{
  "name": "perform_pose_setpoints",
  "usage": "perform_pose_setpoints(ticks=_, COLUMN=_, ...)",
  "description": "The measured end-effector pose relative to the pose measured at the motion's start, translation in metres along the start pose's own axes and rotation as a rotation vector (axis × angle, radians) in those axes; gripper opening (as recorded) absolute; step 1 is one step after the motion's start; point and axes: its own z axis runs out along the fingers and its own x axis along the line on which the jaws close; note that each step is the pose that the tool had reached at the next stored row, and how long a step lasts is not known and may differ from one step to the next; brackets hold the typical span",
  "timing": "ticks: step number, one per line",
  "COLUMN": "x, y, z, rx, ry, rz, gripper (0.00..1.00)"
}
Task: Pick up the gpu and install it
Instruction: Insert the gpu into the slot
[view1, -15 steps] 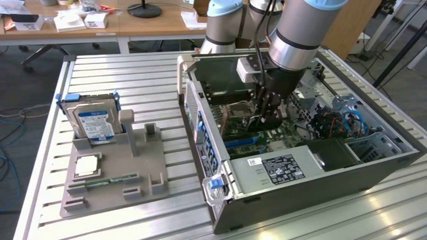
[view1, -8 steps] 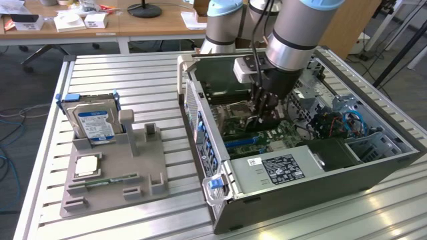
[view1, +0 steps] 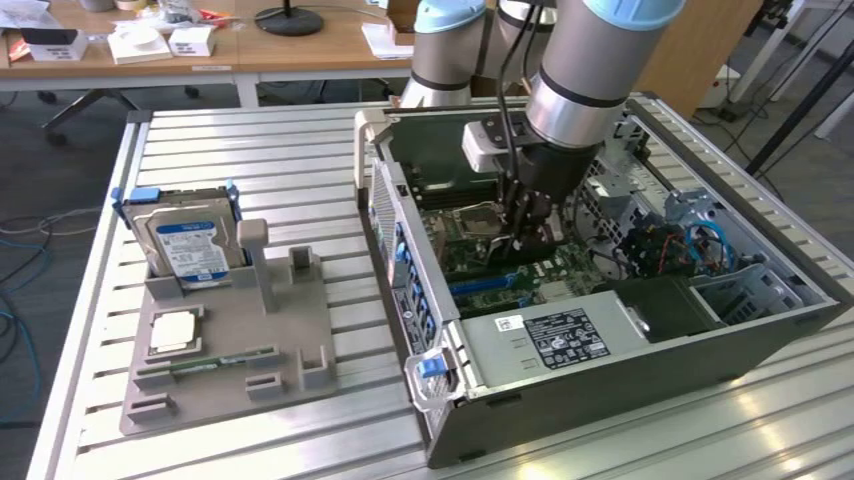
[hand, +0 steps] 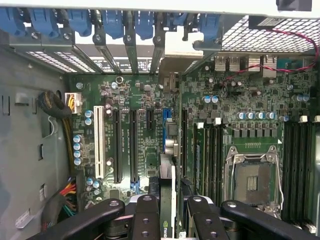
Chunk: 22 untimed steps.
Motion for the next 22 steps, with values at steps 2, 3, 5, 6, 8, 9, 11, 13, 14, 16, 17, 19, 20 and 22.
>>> perform_pose_setpoints(ticks=2, x=0.0, y=0.0001, z=0.0, rx=-0.0001, ry=0.0, rz=0.0, gripper=0.26)
perform_pose_setpoints(ticks=3, x=0.0, y=0.0001, z=0.0, rx=0.0, ry=0.0, rz=0.0, gripper=0.26)
perform_pose_setpoints(ticks=5, x=0.0, y=0.0001, z=0.0017, rx=0.0002, ry=-0.0006, rz=0.0, gripper=0.26)
perform_pose_setpoints(ticks=6, x=0.0, y=0.0001, z=0.003, rx=0.0001, ry=-0.0004, rz=0.0, gripper=0.26)
perform_pose_setpoints(ticks=8, x=0.0, y=0.0001, z=0.0058, rx=0.0001, ry=-0.0004, rz=0.0, gripper=0.26)
perform_pose_setpoints(ticks=9, x=0.001, y=0.0001, z=0.0069, rx=0.0, ry=-0.0002, rz=0.0, gripper=0.26)
perform_pose_setpoints(ticks=11, x=0.001, y=0.0001, z=0.0092, rx=0.0, ry=-0.0002, rz=0.0, gripper=0.26)
perform_pose_setpoints(ticks=13, x=0.001, y=0.0001, z=0.0103, rx=0.0, ry=-0.0001, rz=0.0, gripper=0.26)
perform_pose_setpoints(ticks=14, x=0.001, y=0.0001, z=0.0103, rx=0.0, ry=0.0, rz=0.0, gripper=0.26)
perform_pose_setpoints(ticks=16, x=0.001, y=0.0002, z=0.0103, rx=0.0, ry=0.0, rz=0.0, gripper=0.26)
perform_pose_setpoints(ticks=17, x=0.001, y=0.0008, z=0.0104, rx=0.0002, ry=-0.0002, rz=0.0, gripper=0.26)
perform_pose_setpoints(ticks=19, x=0.001, y=0.003, z=0.0105, rx=0.0002, ry=-0.0004, rz=0.0, gripper=0.26)
perform_pose_setpoints(ticks=20, x=0.001, y=0.0041, z=0.0104, rx=0.0001, ry=-0.0003, rz=0.0, gripper=0.26)
perform_pose_setpoints(ticks=22, x=0.001, y=0.0049, z=0.0104, rx=0.0001, ry=-0.0002, rz=0.0, gripper=0.26)
